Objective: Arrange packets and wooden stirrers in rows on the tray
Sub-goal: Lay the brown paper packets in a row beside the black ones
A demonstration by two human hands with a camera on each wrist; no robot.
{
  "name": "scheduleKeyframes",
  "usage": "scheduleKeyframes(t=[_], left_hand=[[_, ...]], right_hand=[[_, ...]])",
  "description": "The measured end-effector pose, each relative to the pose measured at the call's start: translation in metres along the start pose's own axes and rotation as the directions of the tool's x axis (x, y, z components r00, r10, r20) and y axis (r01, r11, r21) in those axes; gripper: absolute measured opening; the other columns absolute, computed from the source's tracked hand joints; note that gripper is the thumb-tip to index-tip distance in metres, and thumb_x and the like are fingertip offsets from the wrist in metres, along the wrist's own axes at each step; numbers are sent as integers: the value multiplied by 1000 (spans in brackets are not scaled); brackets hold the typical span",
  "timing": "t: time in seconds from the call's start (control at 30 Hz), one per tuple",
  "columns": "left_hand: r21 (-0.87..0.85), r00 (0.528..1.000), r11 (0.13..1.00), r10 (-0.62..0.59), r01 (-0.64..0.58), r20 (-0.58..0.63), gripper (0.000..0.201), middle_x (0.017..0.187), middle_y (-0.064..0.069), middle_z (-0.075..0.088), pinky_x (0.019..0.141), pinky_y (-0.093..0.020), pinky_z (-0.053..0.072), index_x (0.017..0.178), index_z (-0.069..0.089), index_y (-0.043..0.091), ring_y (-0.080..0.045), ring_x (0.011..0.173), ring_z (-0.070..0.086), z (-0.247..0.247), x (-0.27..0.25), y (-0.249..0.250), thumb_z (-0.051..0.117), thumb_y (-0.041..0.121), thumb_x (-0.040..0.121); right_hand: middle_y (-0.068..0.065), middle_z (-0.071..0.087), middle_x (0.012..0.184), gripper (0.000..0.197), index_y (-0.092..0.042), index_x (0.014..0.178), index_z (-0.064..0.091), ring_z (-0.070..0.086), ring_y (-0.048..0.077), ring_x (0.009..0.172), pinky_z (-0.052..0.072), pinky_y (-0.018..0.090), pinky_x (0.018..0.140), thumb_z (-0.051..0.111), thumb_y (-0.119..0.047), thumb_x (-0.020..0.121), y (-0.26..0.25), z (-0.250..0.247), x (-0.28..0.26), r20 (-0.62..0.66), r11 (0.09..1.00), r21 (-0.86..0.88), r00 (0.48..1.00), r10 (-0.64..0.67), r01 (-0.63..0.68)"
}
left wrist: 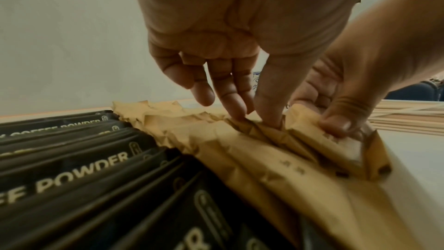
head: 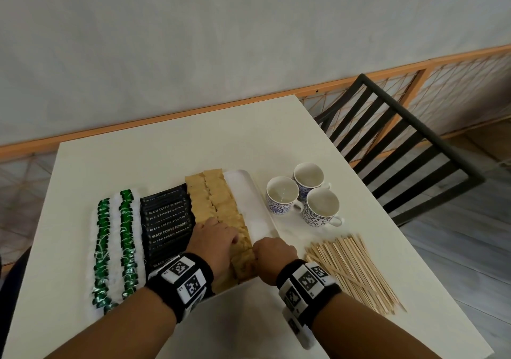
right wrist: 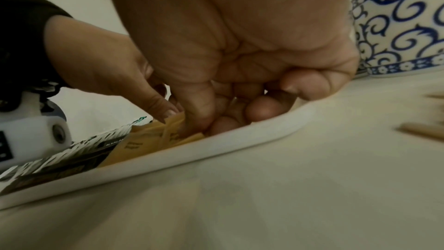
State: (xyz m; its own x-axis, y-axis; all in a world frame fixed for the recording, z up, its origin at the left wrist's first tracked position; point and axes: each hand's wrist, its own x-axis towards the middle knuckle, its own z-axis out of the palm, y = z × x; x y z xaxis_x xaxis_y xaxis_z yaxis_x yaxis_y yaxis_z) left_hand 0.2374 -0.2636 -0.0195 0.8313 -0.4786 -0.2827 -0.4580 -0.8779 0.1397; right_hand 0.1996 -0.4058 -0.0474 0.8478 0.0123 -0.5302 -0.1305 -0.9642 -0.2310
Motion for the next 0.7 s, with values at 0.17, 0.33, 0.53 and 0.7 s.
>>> scheduleKeyframes(t=[0.17,0.33,0.53,0.7], left_hand=[[-112,991,991,-79,66,-107,12,109,13,58,96,-34,33,105,53,33,-14,114,42,1,-9,-1,45,33,95],[-293,974,937,-218,189,-67,25,102,5,57,84,-31,46,113,49,22,-16,98,53,0,-26,-12,55,31,90],[-484,932,805,-355,342,68,32,114,-1,51,82,-29,48,113,45,20,-14,95,53,2,-36,-26,61,22,85],[-579,913,717,-386,387,132,33,87,10,45,63,-16,38,104,37,23,-11,83,49,3,-38,-28,62,13,86]], right_hand=[[7,59,111,32,-16,109,50,57,28,103,46,37,82,59,-38,87,3,3,-4,-86,991,134,996,19,-7],[10,48,134,51,-13,137,41,47,26,124,39,32,101,56,-29,91,7,-4,5,-150,924,381,989,12,46],[14,48,130,45,-8,132,45,48,28,119,38,28,91,51,-24,90,0,-11,18,-39,916,398,999,-29,42],[13,54,119,34,-8,117,53,52,29,108,43,31,85,51,-23,87,-7,-8,22,-36,922,384,998,-48,58]])
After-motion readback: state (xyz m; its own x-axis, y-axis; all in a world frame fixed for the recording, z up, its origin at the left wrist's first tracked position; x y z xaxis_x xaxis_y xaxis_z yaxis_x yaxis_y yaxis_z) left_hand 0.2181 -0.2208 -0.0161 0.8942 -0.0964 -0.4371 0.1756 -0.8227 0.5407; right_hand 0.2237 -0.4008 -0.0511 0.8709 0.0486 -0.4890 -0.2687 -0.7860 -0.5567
